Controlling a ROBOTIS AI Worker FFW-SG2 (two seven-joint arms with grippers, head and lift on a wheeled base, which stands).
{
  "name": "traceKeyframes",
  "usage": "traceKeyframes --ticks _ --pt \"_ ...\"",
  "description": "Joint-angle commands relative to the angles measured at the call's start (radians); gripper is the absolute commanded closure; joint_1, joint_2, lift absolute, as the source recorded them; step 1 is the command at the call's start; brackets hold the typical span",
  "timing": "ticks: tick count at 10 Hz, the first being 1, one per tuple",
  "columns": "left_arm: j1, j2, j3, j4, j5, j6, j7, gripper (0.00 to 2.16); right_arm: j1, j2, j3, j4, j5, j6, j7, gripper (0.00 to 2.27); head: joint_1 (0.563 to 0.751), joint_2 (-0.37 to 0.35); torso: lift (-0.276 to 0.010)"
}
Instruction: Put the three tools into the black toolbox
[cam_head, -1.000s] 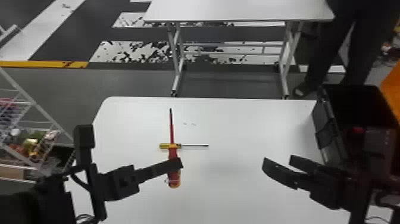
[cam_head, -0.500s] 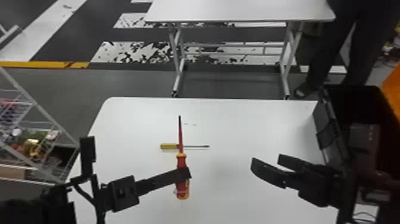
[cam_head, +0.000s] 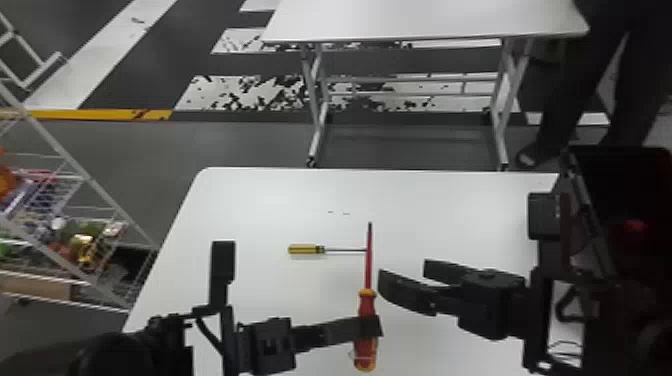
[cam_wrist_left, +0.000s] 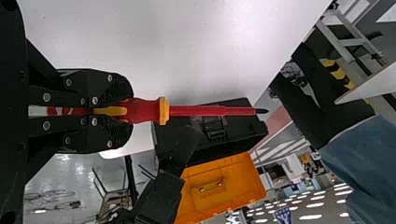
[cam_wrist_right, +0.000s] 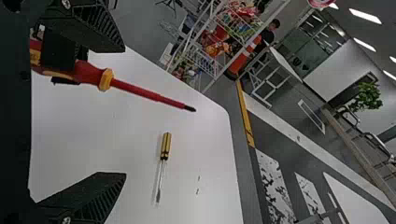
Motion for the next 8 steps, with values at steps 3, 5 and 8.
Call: traceKeyframes --ticks 3,5,8 --pt "0.011 -0.003 -0.105 -0.011 -0.064 0.004 0.007 2.14 -0.054 0.022 0.087 0.093 0.036 0.003 -0.001 0.06 0.695 0.209 -0.051" --pt "0.011 -0.003 -0.112 -0.013 -0.066 0.004 0.005 2.14 -0.063 0.022 0.102 0.121 0.031 -0.007 -0.001 0.12 0.695 0.211 -0.051" --pt "0.011 -0.003 -0.114 -0.008 -0.075 0.004 0.014 2.14 -0.048 0.022 0.122 0.075 0.050 -0.007 -0.058 2.24 0.695 0.217 -0.051"
